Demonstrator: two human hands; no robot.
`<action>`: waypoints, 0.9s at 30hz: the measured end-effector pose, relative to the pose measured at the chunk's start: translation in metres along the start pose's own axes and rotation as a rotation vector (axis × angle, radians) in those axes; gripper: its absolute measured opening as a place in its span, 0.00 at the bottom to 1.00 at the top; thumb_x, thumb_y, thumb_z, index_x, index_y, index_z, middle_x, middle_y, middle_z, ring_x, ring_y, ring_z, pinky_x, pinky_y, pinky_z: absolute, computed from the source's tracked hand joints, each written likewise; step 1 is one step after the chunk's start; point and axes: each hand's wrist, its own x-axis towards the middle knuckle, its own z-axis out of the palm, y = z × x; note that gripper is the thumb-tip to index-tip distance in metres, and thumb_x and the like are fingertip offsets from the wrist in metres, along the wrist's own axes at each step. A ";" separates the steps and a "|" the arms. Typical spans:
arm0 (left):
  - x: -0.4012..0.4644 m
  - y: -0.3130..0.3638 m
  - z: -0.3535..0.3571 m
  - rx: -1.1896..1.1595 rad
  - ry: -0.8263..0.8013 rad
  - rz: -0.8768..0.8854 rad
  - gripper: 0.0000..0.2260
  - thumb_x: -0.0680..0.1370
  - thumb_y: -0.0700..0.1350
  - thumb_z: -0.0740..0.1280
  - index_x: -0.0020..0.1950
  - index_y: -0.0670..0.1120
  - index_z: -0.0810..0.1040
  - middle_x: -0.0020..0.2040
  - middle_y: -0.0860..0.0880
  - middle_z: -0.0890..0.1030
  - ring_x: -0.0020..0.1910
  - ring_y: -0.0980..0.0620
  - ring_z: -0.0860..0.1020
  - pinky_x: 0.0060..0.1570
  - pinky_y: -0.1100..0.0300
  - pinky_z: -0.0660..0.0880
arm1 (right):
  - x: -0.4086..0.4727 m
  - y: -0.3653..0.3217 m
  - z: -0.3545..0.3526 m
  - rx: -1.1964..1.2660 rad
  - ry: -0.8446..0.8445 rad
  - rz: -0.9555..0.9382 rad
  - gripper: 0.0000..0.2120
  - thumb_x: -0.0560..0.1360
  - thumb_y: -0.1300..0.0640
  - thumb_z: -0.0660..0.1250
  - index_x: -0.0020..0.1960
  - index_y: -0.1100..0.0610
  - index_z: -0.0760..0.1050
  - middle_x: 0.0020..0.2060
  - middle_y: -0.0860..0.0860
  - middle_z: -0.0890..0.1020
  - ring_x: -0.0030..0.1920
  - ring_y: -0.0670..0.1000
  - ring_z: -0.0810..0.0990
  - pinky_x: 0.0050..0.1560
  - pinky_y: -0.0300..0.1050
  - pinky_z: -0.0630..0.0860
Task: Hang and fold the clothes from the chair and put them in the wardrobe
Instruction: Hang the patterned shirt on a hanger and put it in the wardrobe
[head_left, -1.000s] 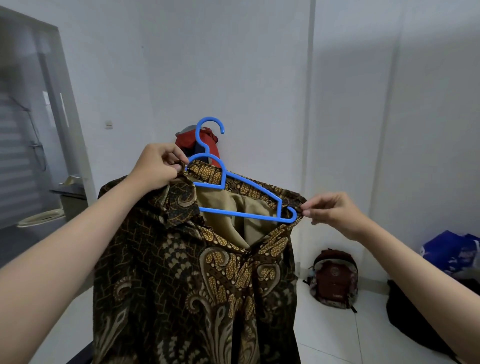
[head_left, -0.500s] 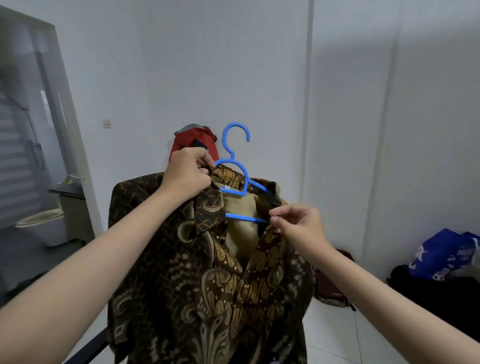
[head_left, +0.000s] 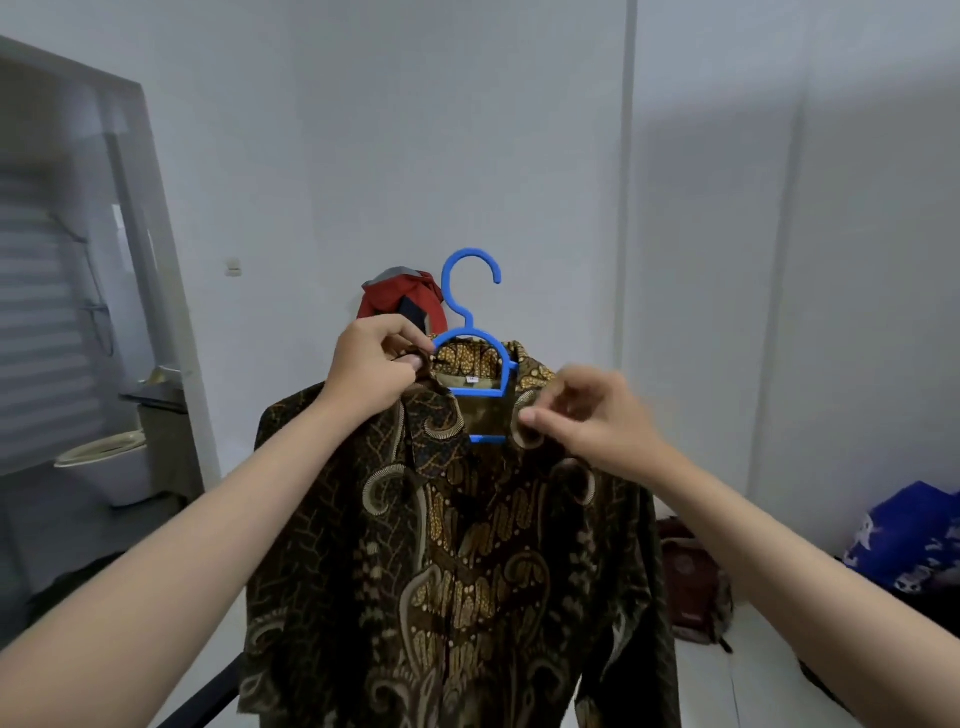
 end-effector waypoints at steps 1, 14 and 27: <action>-0.001 -0.001 -0.001 -0.021 -0.020 -0.002 0.18 0.69 0.29 0.68 0.34 0.53 0.77 0.33 0.51 0.78 0.30 0.56 0.73 0.35 0.65 0.70 | 0.009 -0.003 -0.002 -0.050 0.054 -0.028 0.07 0.69 0.56 0.76 0.38 0.56 0.79 0.32 0.45 0.81 0.32 0.42 0.77 0.34 0.35 0.73; -0.013 -0.006 -0.022 -0.174 -0.248 -0.067 0.13 0.71 0.31 0.71 0.47 0.48 0.79 0.40 0.44 0.80 0.41 0.49 0.79 0.48 0.58 0.77 | 0.053 -0.012 0.009 -0.185 0.053 -0.041 0.08 0.68 0.58 0.76 0.45 0.50 0.80 0.37 0.47 0.82 0.37 0.42 0.78 0.39 0.25 0.69; -0.014 -0.033 -0.041 -0.034 -0.190 -0.065 0.20 0.71 0.33 0.71 0.35 0.60 0.82 0.34 0.65 0.82 0.37 0.67 0.79 0.44 0.75 0.73 | 0.060 -0.003 -0.002 -0.308 0.071 -0.077 0.07 0.69 0.57 0.75 0.46 0.49 0.80 0.36 0.40 0.80 0.41 0.45 0.78 0.41 0.31 0.70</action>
